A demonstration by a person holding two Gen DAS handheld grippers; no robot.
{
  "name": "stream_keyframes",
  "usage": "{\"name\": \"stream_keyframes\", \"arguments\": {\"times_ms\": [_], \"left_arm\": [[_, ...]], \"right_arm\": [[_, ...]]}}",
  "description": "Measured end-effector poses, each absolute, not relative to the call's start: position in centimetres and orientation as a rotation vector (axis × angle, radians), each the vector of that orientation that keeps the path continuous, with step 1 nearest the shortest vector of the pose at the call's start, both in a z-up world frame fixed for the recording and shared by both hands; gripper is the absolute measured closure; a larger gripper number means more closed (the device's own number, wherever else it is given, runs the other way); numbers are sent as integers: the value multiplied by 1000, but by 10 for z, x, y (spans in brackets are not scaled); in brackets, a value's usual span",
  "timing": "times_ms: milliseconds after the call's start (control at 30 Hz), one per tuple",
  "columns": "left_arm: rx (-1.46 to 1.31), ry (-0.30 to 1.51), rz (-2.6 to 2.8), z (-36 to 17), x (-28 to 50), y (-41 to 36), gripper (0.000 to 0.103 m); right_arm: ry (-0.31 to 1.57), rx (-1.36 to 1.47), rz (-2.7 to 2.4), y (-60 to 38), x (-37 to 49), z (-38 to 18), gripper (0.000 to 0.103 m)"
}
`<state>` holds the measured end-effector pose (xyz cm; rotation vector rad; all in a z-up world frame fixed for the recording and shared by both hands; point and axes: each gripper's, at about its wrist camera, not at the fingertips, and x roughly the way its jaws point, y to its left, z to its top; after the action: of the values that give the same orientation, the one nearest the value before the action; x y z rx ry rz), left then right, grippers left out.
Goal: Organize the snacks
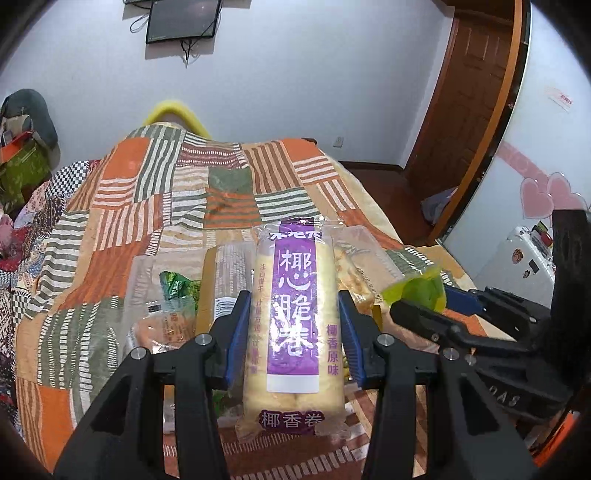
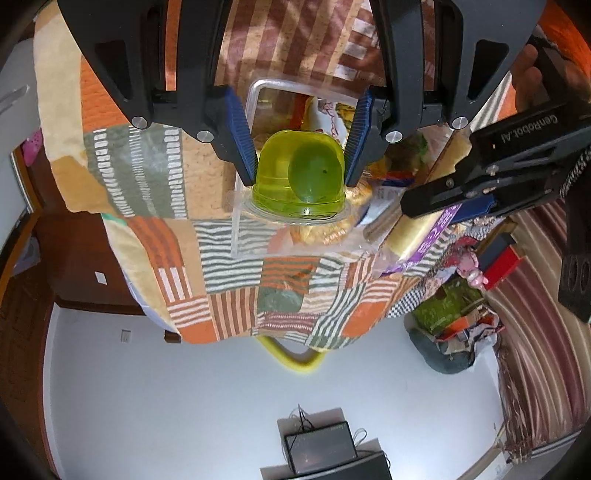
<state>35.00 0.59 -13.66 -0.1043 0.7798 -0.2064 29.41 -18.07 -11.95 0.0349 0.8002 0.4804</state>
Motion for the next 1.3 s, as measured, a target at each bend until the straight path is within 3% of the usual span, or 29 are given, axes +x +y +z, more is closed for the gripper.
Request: {"name": "stream_keyframes", "arguments": {"times_ms": [533, 733, 1300], "left_arm": [[-84, 757, -174, -132, 347, 3, 53], [-82, 705, -170, -107, 318, 7, 51], [-73, 397, -151, 16, 161, 24, 50]], "right_arm": [[838, -14, 488, -180, 294, -125, 58], [830, -6, 476, -186, 282, -116, 52], [462, -7, 487, -194, 160, 19, 45]]}}
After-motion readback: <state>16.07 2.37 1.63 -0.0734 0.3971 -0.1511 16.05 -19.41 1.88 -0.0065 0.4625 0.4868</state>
